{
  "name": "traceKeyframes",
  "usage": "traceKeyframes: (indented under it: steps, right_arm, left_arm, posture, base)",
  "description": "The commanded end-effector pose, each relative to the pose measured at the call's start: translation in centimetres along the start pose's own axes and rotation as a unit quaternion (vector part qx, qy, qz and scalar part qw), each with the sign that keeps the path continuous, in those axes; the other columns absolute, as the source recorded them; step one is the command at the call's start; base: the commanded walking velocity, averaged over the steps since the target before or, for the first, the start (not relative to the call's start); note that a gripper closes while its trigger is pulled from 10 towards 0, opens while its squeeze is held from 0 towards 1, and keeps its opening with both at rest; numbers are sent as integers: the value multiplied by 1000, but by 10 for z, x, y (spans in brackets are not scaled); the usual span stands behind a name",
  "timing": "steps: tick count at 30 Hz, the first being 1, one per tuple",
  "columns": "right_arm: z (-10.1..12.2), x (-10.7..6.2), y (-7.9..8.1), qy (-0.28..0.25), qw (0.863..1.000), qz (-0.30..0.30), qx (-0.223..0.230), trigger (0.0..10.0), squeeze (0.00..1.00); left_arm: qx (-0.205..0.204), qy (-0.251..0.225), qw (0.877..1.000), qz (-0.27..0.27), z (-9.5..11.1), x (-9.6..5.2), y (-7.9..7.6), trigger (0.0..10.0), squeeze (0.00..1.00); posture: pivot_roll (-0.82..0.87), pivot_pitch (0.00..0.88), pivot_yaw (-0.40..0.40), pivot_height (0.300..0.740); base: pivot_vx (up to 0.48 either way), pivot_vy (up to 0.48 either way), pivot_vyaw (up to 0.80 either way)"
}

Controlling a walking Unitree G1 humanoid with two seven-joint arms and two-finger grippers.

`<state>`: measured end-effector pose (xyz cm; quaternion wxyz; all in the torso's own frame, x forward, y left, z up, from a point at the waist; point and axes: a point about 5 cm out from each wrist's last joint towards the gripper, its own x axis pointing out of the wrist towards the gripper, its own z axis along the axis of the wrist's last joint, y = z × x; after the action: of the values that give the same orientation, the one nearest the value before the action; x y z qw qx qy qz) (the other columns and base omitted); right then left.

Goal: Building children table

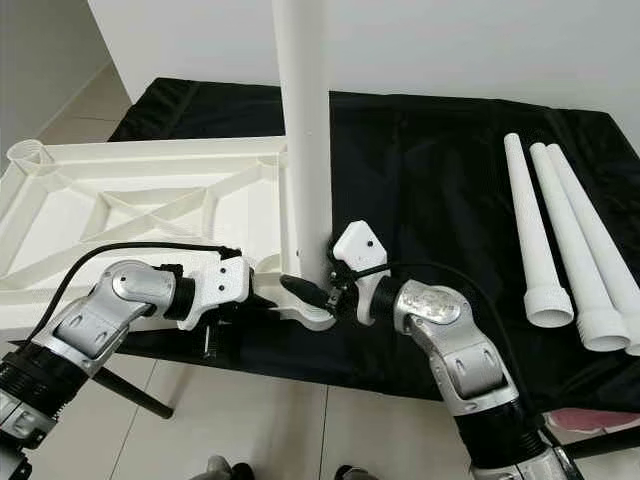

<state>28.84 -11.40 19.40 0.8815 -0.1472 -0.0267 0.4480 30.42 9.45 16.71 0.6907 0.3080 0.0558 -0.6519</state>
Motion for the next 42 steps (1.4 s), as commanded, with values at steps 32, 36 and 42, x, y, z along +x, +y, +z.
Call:
traceKeyframes:
  steps: [32, 36, 42]
  right_arm:
    - [-31, 45, -20, 73, 943, -323, 32, 10000, 0]
    - [-27, 41, -22, 50, 948, -312, 42, 10000, 1000]
    - [-13, 30, -16, 8, 976, -217, 21, 10000, 0]
  left_arm:
    - [-25, -47, 994, 100, 41, 55, 58, 0, 0]
    - [-22, -48, 994, 94, 39, 53, 57, 0, 0]
    - [-3, -52, 997, 56, 34, 44, 48, 0, 0]
  posture:
    - [-20, 160, 55, 740]
    - [-18, 159, 54, 740]
    - [-22, 156, 57, 740]
  base:
    - [0, 0, 0]
    - [0, 0, 0]
    - [0, 0, 0]
